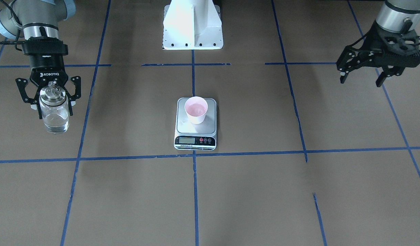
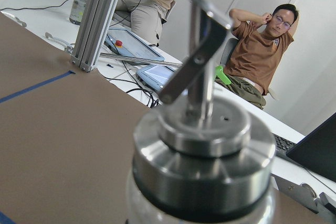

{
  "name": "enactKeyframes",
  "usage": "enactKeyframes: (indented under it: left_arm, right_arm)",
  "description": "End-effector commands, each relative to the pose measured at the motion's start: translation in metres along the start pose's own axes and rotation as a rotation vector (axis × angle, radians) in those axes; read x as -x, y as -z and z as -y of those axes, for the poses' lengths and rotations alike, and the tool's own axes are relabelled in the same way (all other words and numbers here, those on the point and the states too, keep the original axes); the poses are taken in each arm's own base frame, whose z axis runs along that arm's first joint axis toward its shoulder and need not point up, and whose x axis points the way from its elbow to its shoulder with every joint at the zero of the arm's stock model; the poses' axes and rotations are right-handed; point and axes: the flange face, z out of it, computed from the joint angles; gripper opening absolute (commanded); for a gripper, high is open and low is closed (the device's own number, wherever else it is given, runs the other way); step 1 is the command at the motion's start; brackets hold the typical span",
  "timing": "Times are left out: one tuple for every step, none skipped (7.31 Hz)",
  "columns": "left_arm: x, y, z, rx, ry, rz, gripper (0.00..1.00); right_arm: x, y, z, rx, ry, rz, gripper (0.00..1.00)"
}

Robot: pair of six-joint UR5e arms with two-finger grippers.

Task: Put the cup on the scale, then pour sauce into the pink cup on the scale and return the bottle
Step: 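Lift the sauce bottle with the right gripper and carry it toward the cup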

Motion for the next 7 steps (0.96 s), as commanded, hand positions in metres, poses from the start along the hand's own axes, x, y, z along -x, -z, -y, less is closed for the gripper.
enactKeyframes:
  left_arm:
    - [0.119,0.003,-0.014,0.034,-0.178,0.057,1.00]
    - [0.157,-0.020,-0.021,0.042,-0.232,0.073,1.00]
    - [0.200,-0.042,-0.036,0.027,-0.207,0.093,1.00]
    - [0.229,-0.053,-0.043,0.004,-0.183,0.101,1.00]
    - [0.231,-0.051,-0.042,-0.011,-0.188,0.106,1.00]
    - [0.242,-0.065,-0.051,0.021,-0.204,0.108,1.00]
    - [0.266,-0.078,-0.058,0.035,-0.270,0.112,1.00]
  right_arm:
    - [0.023,-0.005,0.036,-0.039,0.199,-0.096,0.00]
    - [0.029,-0.005,0.034,-0.024,0.239,-0.152,0.00]
    - [0.051,-0.007,0.048,-0.012,0.267,-0.166,0.00]
    - [0.082,-0.005,0.064,-0.003,0.314,-0.201,0.00]
    - [0.117,0.002,0.069,-0.005,0.379,-0.250,0.00]
    - [0.152,0.009,0.075,-0.014,0.436,-0.286,0.00]
    - [0.182,0.008,0.090,-0.022,0.475,-0.322,0.00]
